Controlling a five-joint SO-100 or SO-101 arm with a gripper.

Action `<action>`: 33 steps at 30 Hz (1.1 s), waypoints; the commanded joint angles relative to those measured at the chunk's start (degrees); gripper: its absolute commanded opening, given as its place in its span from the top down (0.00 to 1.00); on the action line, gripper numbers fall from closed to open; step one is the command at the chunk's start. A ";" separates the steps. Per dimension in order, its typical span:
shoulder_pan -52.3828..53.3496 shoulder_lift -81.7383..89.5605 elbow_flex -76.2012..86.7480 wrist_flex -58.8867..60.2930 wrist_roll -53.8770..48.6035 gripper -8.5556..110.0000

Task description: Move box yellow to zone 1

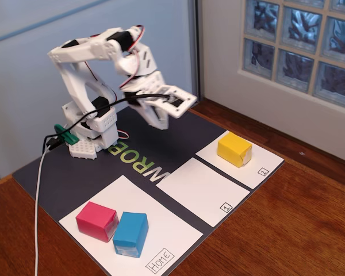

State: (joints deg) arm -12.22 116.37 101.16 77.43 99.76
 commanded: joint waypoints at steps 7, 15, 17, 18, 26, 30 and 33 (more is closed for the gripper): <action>-2.72 -2.64 -6.42 -0.26 1.23 0.93; -4.48 -2.90 -6.42 -0.26 1.05 0.93; -5.36 -3.08 -6.42 -0.26 1.67 0.93; -5.80 -3.16 -6.42 -0.26 1.93 0.93; -7.21 -4.83 -7.47 -0.18 10.28 0.93; -9.14 -7.38 -8.44 0.00 9.76 0.93; -11.43 -10.55 -11.51 0.00 11.60 0.93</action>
State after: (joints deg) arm -21.53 107.84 94.57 77.52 110.04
